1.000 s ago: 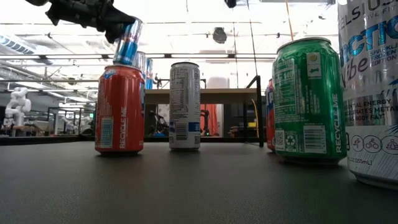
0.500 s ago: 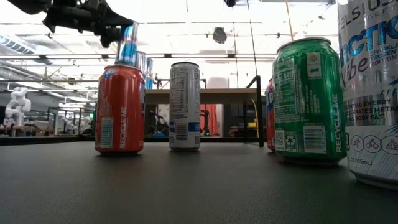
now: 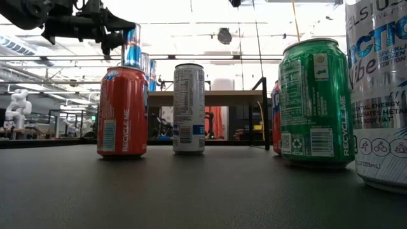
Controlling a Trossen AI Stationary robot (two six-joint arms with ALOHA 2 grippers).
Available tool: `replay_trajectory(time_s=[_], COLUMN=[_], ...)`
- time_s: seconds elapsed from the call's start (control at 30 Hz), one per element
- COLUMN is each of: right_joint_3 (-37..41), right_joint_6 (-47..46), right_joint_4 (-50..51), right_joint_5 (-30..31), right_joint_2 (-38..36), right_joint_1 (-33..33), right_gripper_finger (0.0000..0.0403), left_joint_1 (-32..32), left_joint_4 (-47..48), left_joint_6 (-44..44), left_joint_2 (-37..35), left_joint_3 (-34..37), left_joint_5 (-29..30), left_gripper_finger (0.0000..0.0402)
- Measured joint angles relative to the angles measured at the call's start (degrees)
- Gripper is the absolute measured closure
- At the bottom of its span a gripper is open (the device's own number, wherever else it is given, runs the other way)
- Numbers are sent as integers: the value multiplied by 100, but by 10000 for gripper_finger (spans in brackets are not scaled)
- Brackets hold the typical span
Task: Place canned beverage on shelf
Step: Put the blue soda can on the shelf
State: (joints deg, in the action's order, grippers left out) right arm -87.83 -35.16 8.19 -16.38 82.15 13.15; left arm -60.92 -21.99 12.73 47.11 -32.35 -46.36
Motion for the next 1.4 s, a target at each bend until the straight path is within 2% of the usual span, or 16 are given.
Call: replay_trajectory(time_s=[0.8, 1.17, 1.4], right_joint_3=[-7, -7, -6], right_joint_6=[-1, -13, -12], right_joint_4=[26, 44, 48], right_joint_5=[0, -14, -20], right_joint_2=[26, 26, 26], right_joint_1=[72, 79, 108], right_gripper_finger=[62, 62, 62], left_joint_1=[70, 72, 72], left_joint_4=[544, 208, 137], left_joint_6=[-856, -719, -729], left_joint_2=[13, 11, 11], left_joint_3=[56, 464, 477], left_joint_5=[265, 318, 486], left_gripper_finger=[165, 165, 165])
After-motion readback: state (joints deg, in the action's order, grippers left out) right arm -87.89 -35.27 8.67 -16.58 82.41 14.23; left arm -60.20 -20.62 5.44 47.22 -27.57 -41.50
